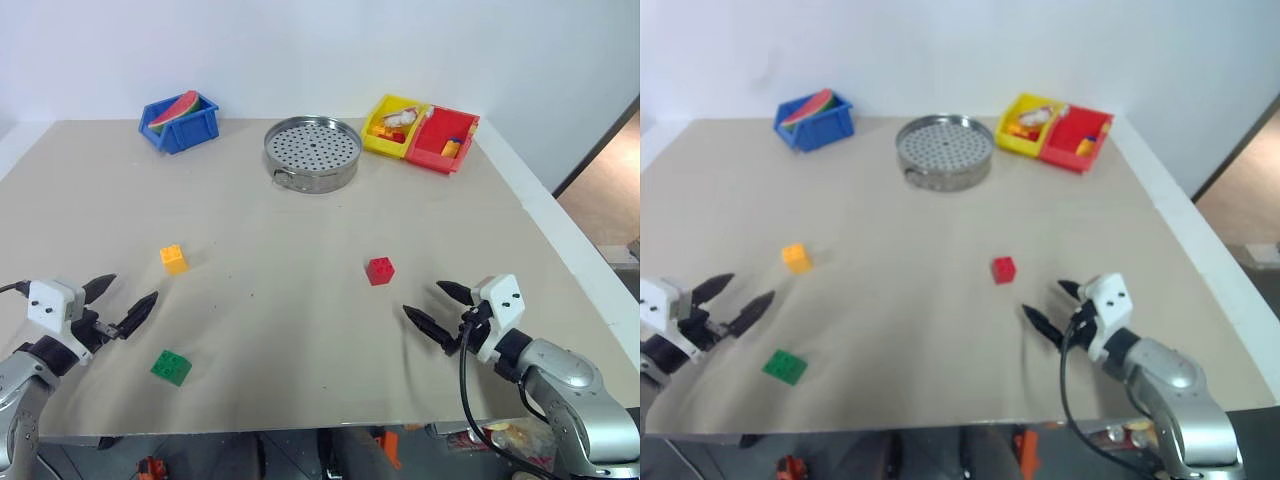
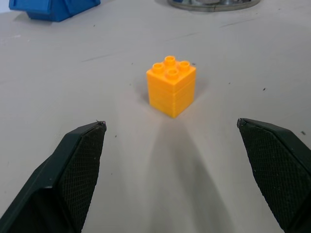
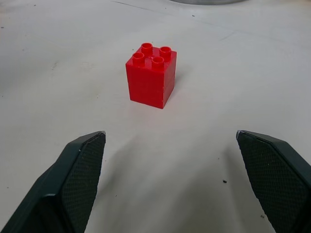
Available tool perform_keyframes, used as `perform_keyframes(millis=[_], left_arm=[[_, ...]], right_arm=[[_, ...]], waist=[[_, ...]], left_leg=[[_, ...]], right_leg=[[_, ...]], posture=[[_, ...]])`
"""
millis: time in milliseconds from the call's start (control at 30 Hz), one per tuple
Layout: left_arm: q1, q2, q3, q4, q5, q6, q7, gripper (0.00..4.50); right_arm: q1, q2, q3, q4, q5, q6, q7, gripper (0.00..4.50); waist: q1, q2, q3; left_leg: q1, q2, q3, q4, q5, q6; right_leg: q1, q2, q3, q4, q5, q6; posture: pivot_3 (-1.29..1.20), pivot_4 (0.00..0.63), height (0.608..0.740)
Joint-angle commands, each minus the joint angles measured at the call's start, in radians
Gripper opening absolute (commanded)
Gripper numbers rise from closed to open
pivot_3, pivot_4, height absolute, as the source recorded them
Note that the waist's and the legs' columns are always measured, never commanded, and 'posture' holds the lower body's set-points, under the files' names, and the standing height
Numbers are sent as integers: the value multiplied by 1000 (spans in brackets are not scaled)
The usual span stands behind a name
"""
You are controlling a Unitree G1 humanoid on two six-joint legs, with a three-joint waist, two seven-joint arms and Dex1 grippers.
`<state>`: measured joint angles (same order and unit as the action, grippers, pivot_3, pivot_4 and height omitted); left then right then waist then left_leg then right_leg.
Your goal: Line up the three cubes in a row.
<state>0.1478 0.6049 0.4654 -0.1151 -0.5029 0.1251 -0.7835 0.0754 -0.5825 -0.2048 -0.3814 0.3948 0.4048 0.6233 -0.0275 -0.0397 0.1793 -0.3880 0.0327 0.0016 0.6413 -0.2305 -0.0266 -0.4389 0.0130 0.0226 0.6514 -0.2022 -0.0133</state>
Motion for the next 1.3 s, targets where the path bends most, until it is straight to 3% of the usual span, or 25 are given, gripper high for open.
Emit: perform_keyframes(millis=[33,167,300,533,733,1233,1300], left_arm=[[-6,58,-3,-134,-57,6,-82,4482],[0,132,-52,-251,-146,102,-186,4482],[-15,199,-182,-319,-120,136,-282,4482],[-153,187,-338,-314,-97,163,-307,4482],[-219,183,-379,-307,-101,179,-317,4482],[-220,181,-403,-335,-84,191,-313,4482],[-218,182,-403,-342,-85,194,-308,4500]], right_arm=[[-56,-5,-36,-77,-6,-13,-46,4500],[-147,11,9,-162,14,98,-128,4500],[-243,96,139,-195,-7,217,-230,4500],[-290,158,250,-137,-108,282,-331,4500],[-302,201,237,-71,-159,281,-386,4500],[-311,307,212,26,-161,305,-425,4500],[-317,309,207,41,-161,308,-420,3919]], waist=[[0,0,0],[-1,1,0],[-4,0,0],[3,1,0],[3,1,0],[3,1,0],[3,1,0]], left_leg=[[0,0,0,0,0,0],[0,0,1,0,0,0],[1,1,0,0,0,0],[-2,0,-1,0,0,0],[-1,-1,1,0,0,0],[-1,0,0,0,0,0],[-2,0,0,0,0,0]], right_leg=[[0,0,0,0,0,0],[0,0,1,0,0,0],[0,2,2,0,0,0],[-1,1,2,0,2,3],[-1,0,2,0,2,4],[-1,1,3,0,2,4],[-1,1,3,0,2,4]], posture=[[0,150,740],[0,150,740],[0,150,740],[0,150,740],[0,150,740],[0,150,740],[0,150,740]])
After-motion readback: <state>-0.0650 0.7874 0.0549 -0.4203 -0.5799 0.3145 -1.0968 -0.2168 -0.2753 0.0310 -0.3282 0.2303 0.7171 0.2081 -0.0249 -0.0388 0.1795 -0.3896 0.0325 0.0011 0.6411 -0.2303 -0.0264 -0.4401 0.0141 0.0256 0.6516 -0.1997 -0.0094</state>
